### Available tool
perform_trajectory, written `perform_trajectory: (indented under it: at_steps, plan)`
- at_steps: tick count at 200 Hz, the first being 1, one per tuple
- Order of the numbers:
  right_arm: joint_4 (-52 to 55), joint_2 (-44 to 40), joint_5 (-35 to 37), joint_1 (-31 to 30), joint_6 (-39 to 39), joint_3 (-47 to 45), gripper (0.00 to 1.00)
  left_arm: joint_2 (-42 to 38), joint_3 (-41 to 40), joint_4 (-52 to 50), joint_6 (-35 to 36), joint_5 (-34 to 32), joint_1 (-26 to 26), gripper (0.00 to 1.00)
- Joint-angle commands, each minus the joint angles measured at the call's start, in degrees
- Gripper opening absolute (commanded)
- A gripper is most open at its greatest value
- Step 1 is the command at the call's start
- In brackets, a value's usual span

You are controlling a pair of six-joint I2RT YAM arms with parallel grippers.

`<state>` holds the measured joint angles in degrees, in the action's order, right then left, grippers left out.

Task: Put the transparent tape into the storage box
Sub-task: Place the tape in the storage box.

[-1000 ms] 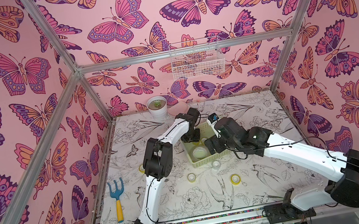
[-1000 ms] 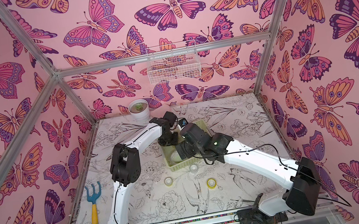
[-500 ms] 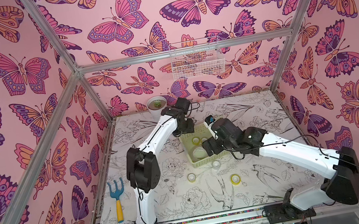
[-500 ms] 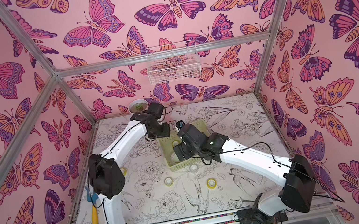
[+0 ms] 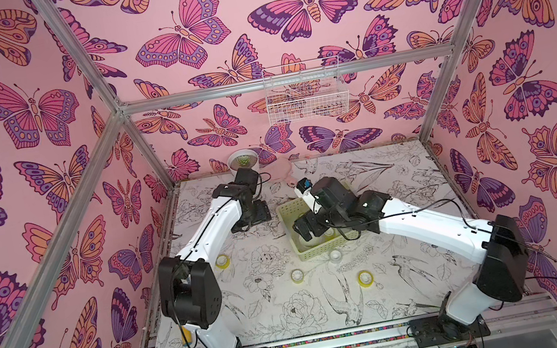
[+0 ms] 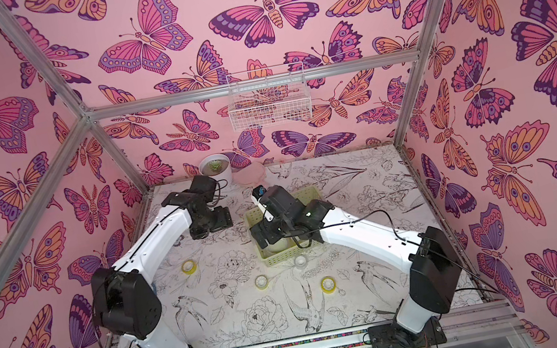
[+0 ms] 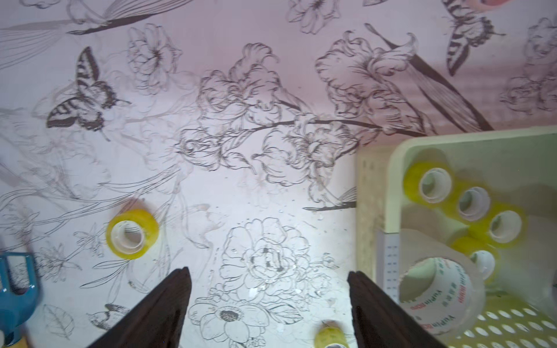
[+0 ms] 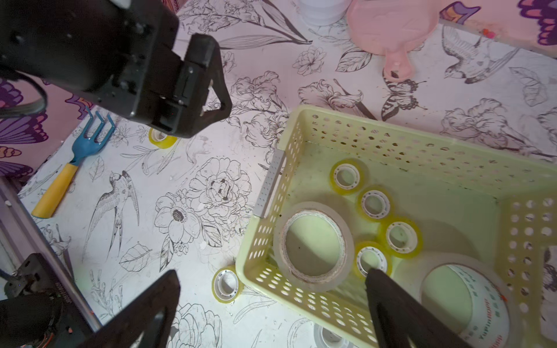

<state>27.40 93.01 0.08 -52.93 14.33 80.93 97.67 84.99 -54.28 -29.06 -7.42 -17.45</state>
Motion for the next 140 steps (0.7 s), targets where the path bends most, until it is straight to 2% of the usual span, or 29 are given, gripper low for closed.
perform_trajectory:
  at_steps: [1, 15, 24, 62, 111, 140]
  plan:
    - [-0.5, 2.6, -3.9, -1.2, -1.7, 3.2, 0.99, -3.9, -4.5, -1.1, -2.8, -2.6, 2.4, 0.93]
    - [-0.3, 4.1, -5.2, -1.6, -2.0, 4.6, 0.99, -5.8, -7.5, -1.0, -4.3, -3.1, 4.0, 0.95]
    - [-0.2, 4.9, -5.9, -1.8, -2.2, 5.5, 0.99, -7.1, -9.3, -0.9, -5.7, -3.8, 5.3, 1.0]
    - [0.9, 8.1, -7.9, -3.0, -2.7, 9.6, 0.99, -11.2, -16.9, 1.4, -9.1, -3.3, 11.8, 1.0]
    - [1.5, 8.9, -8.0, -4.0, -3.1, 10.5, 0.99, -11.2, -23.4, 5.2, -9.7, -1.4, 20.5, 1.0]
    - [2.0, 9.0, -8.5, -4.5, -3.2, 11.3, 0.99, -9.8, -25.3, 8.1, -9.9, -0.3, 22.9, 0.92]
